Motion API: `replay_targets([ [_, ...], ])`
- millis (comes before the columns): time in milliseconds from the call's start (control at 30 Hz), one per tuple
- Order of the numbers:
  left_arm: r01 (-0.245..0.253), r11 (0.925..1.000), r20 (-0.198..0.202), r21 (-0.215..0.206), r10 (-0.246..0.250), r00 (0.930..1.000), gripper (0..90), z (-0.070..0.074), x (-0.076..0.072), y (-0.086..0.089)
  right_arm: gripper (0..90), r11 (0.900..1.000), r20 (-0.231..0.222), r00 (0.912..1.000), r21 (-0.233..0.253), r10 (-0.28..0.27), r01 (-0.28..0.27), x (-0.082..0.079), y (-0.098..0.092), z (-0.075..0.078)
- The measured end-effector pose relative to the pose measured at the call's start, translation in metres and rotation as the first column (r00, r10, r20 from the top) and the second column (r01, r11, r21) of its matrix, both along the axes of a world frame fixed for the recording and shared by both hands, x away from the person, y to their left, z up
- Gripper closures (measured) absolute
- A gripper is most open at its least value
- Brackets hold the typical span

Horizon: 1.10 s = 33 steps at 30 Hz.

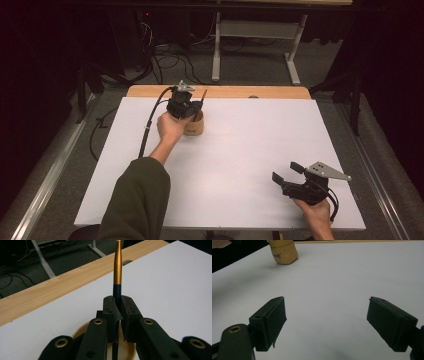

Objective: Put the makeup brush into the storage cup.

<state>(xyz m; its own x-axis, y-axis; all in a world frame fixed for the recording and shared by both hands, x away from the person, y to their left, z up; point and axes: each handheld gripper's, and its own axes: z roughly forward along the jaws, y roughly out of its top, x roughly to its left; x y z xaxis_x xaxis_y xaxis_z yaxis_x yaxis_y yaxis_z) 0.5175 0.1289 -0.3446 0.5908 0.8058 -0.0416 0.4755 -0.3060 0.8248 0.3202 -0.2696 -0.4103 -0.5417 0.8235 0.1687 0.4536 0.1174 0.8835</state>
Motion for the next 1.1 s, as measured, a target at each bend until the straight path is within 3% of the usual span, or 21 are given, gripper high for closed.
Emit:
replay_targets([
  [600,0.014,0.9998,-0.034,0.015,-0.013,0.9993,82.2,-0.002,0.000,0.002,17.5,1.000,0.003,1.0000,-0.004,0.003,-0.003,0.000,0.001,0.000],
  [833,0.007,1.0000,-0.021,-0.004,-0.007,0.9997,71.6,0.000,-0.005,0.005,17.5,1.000,0.001,1.0000,-0.004,0.001,-0.001,0.000,0.001,0.000],
  [1100,-0.042,0.9988,-0.026,-0.026,0.041,0.9988,57.9,0.003,-0.011,0.016,17.5,1.000,0.002,1.0000,-0.008,-0.002,0.002,0.000,0.001,0.000],
])
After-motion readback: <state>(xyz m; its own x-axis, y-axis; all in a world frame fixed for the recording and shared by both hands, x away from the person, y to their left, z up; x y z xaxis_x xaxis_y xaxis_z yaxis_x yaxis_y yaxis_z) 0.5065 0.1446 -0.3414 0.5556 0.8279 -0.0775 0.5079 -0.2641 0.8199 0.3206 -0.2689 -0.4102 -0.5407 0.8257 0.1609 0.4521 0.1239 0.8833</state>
